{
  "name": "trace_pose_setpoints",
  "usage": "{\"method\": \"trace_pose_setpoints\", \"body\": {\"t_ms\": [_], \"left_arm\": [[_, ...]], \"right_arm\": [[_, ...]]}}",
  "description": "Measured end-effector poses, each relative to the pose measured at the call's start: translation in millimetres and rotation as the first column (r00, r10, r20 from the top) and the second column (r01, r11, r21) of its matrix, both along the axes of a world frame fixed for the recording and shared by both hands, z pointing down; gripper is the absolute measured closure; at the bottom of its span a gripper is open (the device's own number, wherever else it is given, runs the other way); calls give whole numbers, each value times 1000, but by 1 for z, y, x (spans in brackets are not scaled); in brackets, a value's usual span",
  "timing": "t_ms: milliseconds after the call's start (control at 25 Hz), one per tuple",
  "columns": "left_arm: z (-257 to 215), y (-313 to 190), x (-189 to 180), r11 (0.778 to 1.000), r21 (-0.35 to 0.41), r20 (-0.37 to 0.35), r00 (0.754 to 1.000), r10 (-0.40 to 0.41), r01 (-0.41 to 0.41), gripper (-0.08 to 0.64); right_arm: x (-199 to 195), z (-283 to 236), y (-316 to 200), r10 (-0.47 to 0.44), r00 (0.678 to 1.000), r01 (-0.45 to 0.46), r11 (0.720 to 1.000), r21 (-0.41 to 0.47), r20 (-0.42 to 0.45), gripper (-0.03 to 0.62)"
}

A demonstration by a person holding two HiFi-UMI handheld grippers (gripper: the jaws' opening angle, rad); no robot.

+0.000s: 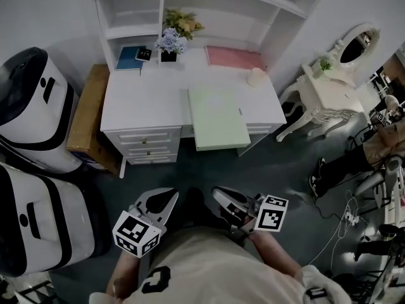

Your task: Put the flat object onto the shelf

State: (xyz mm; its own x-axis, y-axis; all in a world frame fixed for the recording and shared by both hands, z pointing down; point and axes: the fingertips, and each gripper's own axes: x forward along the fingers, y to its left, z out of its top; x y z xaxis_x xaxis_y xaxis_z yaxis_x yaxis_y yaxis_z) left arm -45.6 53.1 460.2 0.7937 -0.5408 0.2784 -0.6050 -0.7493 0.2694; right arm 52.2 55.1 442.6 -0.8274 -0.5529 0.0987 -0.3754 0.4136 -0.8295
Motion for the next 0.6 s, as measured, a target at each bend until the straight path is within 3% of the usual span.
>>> {"method": "trace_pose_setpoints", "body": {"t_ms": [280, 600], "left_arm": [[7, -16, 19, 999, -41, 15, 1000, 15, -15, 546], [20, -29, 41, 994, -100, 29, 999, 46, -42, 546]], "right_arm": [[13, 15, -22, 2, 1000, 0, 998, -56, 27, 568], [41, 42, -40, 84, 996, -79, 987, -139, 32, 568]]}}
